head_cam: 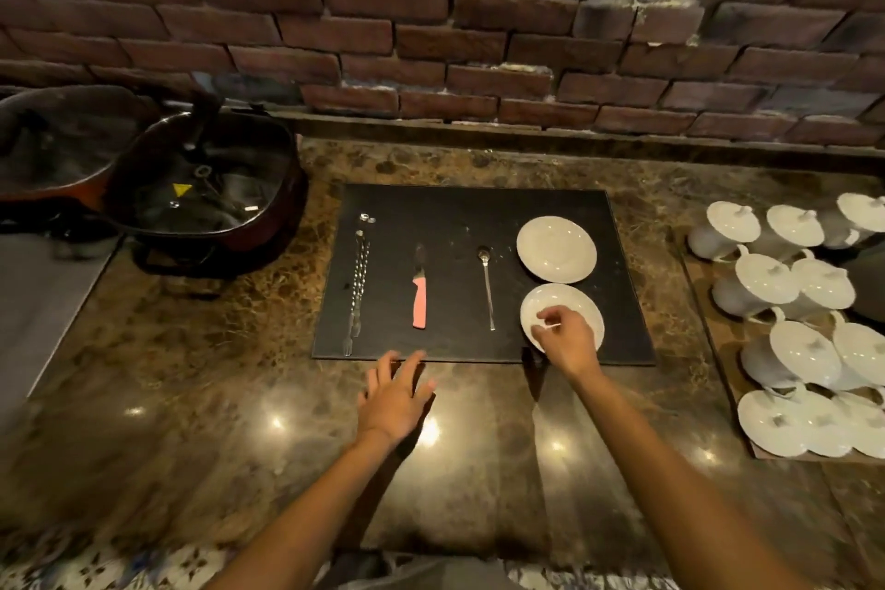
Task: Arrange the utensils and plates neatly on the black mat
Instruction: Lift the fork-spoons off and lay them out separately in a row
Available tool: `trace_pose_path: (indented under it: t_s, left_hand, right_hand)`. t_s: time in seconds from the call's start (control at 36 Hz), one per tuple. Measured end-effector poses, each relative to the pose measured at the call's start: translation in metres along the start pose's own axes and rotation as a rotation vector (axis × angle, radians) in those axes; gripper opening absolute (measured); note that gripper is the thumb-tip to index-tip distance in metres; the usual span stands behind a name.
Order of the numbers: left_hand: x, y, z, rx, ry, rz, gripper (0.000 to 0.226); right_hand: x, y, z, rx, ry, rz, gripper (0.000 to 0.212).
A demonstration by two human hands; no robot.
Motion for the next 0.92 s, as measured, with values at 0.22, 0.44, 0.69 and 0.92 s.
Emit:
trace_pose_path:
  t_s: [0.22,0.44,0.69,0.92]
  left_hand:
    - [-0.011,-0.082,-0.088,-0.063,-0.044,0.132,0.055]
    - [-0.052,-0.145,-0.165,-0.120,-0.065,0.144,0.059]
    - [-0.107,-0.181,-0.219,-0.158,-0.074,0.115,0.062]
    - [-0.161,-0.193,-0.245,-0.213,-0.060,0.071,0.068]
  right_hand:
    - [0.024,0.089,-0.078,-0.034,-0.087,-0.143,0.020]
    - [0.035,0.173,-0.144,-0.111,-0.063,-0.214,0.012]
    - [0.013,0.230,-0.185,-0.027,0.010,-0.209,0.010]
    - [-0.038,0.252,-0.213,0.069,0.078,-0.153,0.021]
Point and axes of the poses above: each hand's wrist, its own x-axis away from the middle knuckle, its own y-axis out of the palm, z = x × y, the point moved 5 cm from there along -x, towards the middle knuckle, and after that the axes turned 4 degrees about -y, right-handed, at the moved point
